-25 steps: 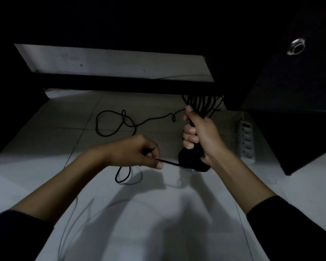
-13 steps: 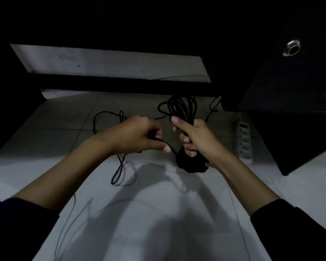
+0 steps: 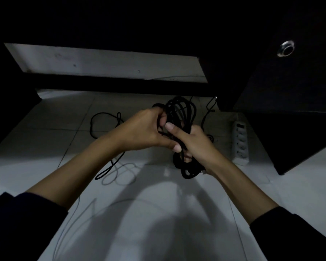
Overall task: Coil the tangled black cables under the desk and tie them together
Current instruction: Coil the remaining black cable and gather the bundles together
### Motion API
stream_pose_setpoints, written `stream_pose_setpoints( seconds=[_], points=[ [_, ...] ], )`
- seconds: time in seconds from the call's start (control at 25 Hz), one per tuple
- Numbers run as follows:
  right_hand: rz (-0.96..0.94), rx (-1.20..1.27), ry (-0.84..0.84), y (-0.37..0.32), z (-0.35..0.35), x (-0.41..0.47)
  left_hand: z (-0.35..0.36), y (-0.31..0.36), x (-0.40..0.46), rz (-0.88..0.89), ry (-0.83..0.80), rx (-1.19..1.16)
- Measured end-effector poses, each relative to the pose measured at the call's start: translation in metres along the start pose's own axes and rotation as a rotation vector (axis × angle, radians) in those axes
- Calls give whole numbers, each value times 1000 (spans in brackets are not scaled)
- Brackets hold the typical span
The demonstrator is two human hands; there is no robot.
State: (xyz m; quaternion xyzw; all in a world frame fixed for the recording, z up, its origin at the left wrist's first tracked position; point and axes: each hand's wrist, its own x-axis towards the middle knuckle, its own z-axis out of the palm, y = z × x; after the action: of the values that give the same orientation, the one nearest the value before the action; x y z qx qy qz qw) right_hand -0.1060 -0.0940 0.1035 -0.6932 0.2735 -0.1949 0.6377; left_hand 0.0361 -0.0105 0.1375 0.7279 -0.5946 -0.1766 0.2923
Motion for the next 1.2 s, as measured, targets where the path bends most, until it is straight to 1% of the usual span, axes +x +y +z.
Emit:
stream_pose_setpoints(
  seconds=[0.16,0.24,0.32,0.4,0.52,0.64,0.72,0.76,0.88,0.96,1.08,1.2],
  points=[
    [22,31,-108,-1,-7,-3,-1,-2,-1,7,-83,-250],
    [50,45,-146,-1,-12,-2,-1,-4,-1,31,-152,-309],
    [62,32,-159,0,-19,0,2,-10,-2,63,-170,-333],
    [51,11,-105,3,-23,1,11,-16,-7,89,-143,-390],
    [32,-5,31,7,-25,-1,26,-27,-17,106,-133,-450],
    [24,116,143,3,-33,2,31,-40,-25,70,-161,-405],
    [20,122,188,-3,-40,4,27,-46,-27,17,-115,-390],
    [16,86,192,-2,-42,5,25,-47,-28,-16,-66,-433],
    [20,59,166,7,-33,6,20,-39,-21,-100,65,-691],
    [12,58,131,15,-23,6,21,-26,-14,-104,81,-778],
    [-8,33,121,23,-13,8,24,-7,-8,-107,80,-823],
    [-47,-19,122,22,-7,8,25,0,-3,-194,117,-888]
  ],
)
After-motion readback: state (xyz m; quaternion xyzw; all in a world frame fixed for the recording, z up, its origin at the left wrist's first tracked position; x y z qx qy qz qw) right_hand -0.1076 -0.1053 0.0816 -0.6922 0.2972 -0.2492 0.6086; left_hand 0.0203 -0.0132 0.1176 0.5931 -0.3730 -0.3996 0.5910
